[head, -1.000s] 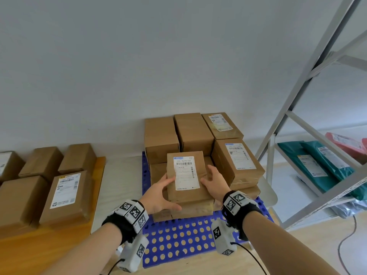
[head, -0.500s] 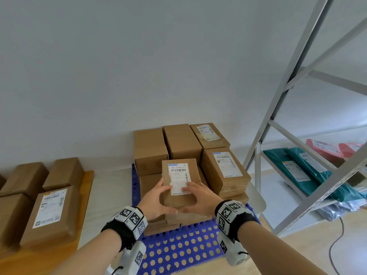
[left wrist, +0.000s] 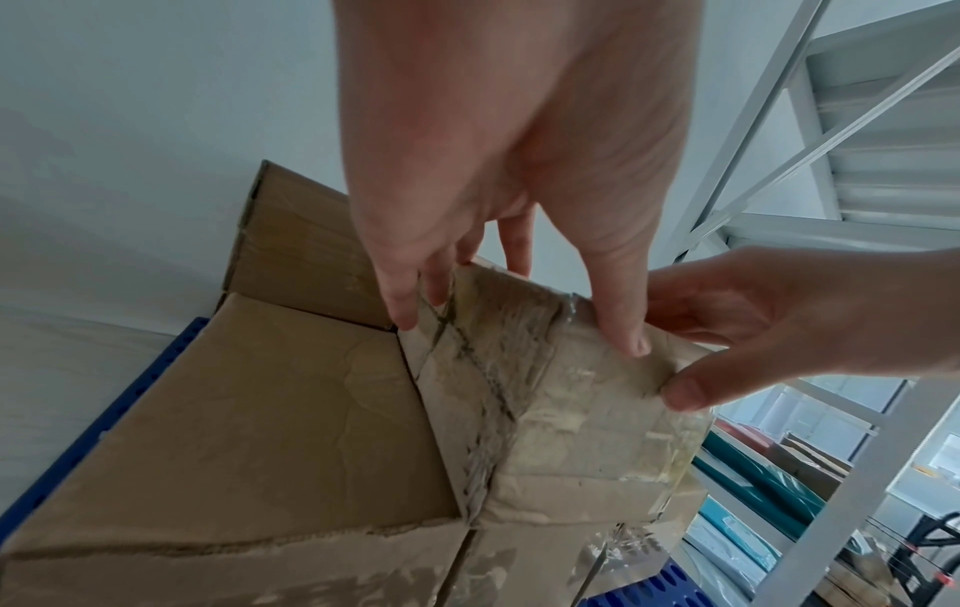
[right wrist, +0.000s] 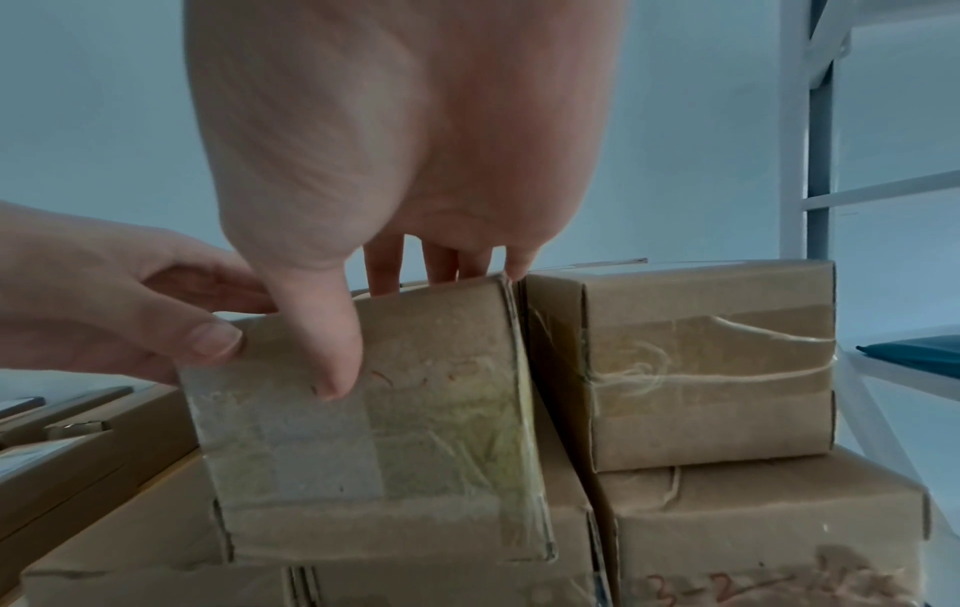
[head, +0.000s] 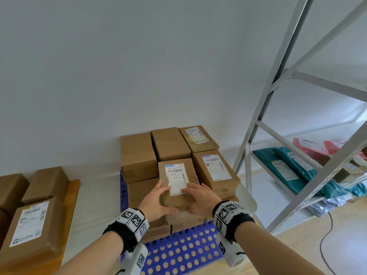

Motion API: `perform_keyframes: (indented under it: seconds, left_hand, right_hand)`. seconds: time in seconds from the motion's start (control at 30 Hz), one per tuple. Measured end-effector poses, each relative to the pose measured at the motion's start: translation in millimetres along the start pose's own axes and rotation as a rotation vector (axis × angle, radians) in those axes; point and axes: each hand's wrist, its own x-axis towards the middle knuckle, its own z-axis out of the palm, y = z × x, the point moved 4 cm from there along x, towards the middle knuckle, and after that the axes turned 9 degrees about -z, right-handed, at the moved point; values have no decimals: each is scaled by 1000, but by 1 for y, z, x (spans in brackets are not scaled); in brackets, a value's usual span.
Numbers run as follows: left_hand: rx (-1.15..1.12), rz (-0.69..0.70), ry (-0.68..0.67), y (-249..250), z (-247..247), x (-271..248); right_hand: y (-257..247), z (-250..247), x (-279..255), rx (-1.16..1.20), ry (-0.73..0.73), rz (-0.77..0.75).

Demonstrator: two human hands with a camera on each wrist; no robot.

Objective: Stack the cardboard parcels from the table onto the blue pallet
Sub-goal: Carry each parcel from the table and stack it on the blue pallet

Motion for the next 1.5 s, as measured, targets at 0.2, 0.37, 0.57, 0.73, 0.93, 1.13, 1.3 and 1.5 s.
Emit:
perform_keyframes:
  seconds: [0.2,0.37,0.57,0.73,0.93,1.13,1.3,1.5]
  left_hand:
    - [1,-2,7,12,7,8]
    - [9,-25,4,20,14,14]
    - [-7,-40,-14,24,17,13]
    - [16,-47,12,11,8,-10]
    - [102,-141,79,-19,-27,-42]
    - [215,-310,179,-46,-61,-83]
    - [343,-474,229,-75,-83,-132]
    - [528,-740,272,-111,-104,-193]
  right_hand:
    - [8,-8,-3,-18,5,24]
    - [10,-13,-6,2,10,39]
    - [4,-22,-11,91,10,63]
    - [-11,-23,-3,148,7,50]
    - [-48,-27,23,184,20,-91]
    - [-89,-17,41,140,-13,-282]
    - [-134,9,61,106,-112,-427]
    - [-193,44,68,79,-176,-502]
